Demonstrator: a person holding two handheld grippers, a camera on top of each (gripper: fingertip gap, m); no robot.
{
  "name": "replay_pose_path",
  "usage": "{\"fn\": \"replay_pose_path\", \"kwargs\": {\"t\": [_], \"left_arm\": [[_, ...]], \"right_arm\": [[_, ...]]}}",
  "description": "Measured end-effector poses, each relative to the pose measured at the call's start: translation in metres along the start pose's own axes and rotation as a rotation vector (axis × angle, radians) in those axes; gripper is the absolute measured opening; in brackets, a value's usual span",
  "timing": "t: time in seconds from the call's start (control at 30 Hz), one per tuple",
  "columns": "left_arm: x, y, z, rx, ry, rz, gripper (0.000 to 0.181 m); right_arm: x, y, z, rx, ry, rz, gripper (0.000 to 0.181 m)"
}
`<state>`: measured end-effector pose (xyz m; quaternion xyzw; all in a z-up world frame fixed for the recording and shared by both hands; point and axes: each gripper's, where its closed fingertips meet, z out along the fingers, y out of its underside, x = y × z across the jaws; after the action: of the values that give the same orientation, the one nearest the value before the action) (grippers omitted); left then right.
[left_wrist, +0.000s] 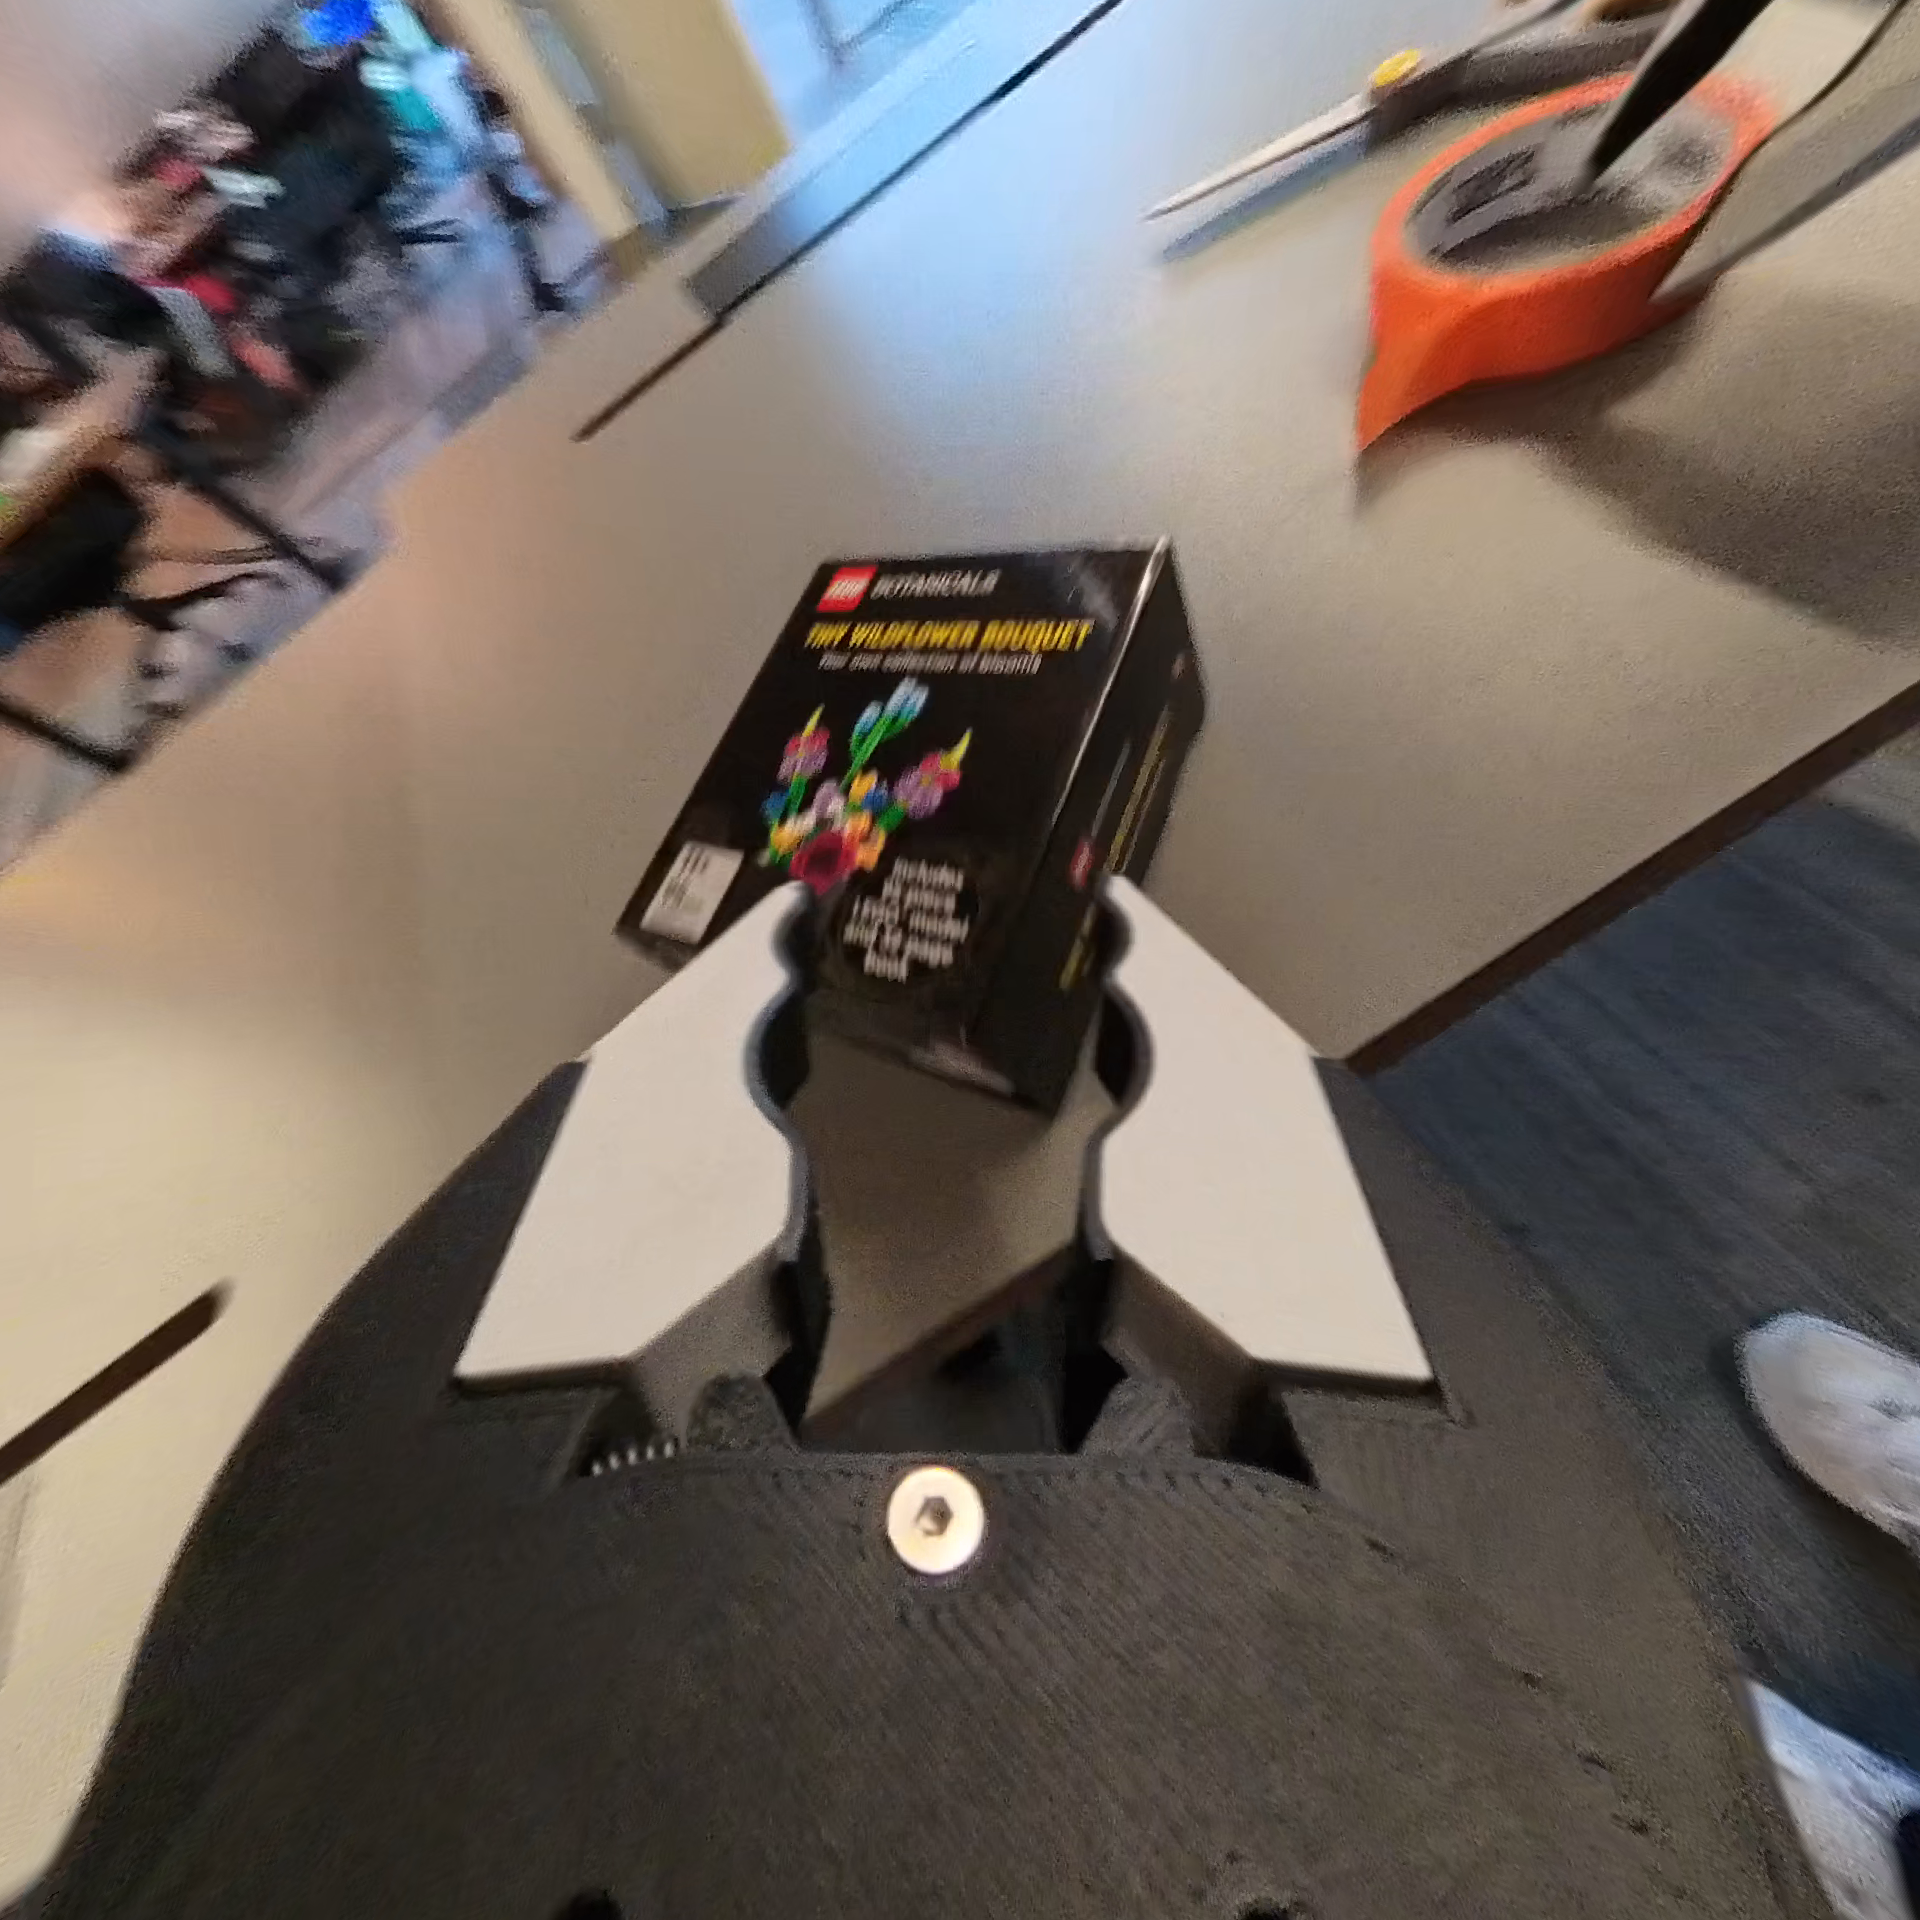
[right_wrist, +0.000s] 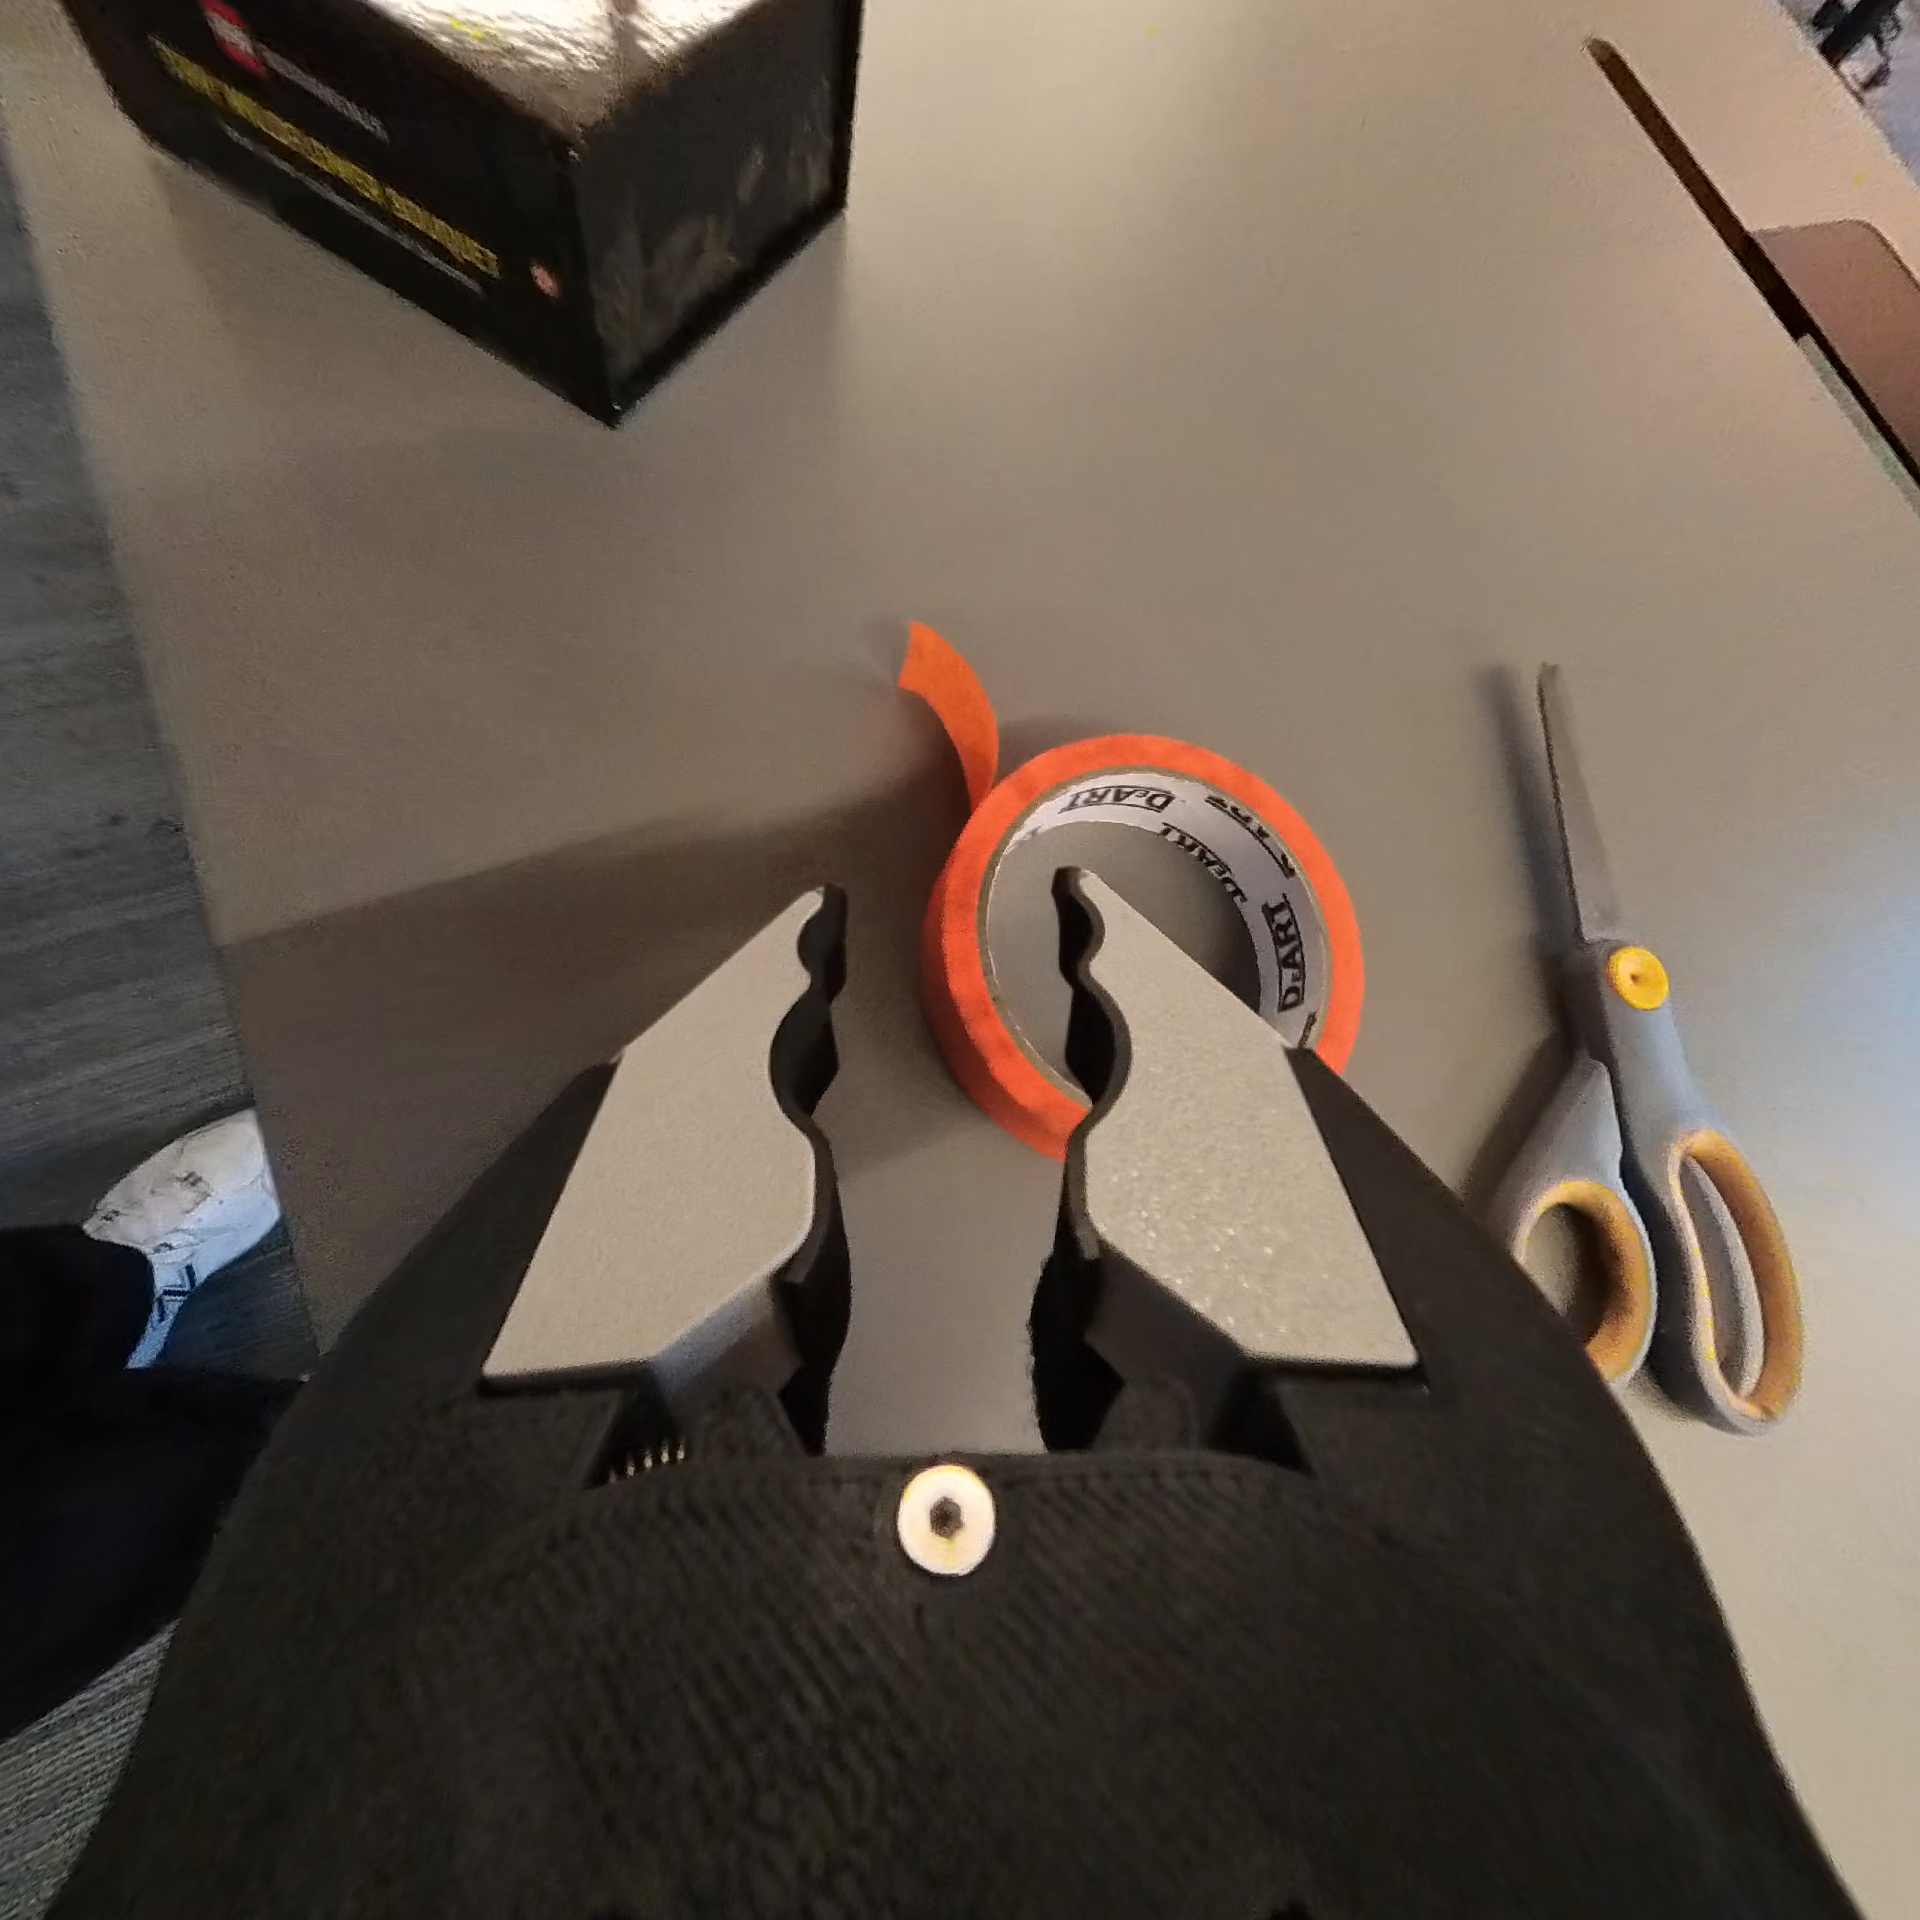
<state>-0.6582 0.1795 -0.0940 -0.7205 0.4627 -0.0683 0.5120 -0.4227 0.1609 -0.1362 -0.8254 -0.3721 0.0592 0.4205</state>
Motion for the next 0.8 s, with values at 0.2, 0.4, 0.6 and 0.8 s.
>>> {"fn": "replay_pose_path", "kwargs": {"t": [0.2,0.4,0.6,0.8], "left_arm": [[0.001,-0.026,0.033,-0.061,0.491,-0.190,0.055],[-0.002,0.005,0.056,-0.276,0.321,0.072,0.086],[-0.001,0.008,0.061,-0.225,0.272,0.130,0.082],[0.016,0.001,0.058,-0.147,0.360,0.185,0.082]], "right_arm": [[-0.030,-0.035,0.000,0.125,-0.085,0.082,0.034],[-0.018,-0.021,0.001,0.093,-0.054,0.128,0.034],[0.005,-0.002,-0.006,0.077,-0.038,0.201,0.043],[0.002,0.017,0.012,-0.028,-0.043,0.161,0.043]]}}
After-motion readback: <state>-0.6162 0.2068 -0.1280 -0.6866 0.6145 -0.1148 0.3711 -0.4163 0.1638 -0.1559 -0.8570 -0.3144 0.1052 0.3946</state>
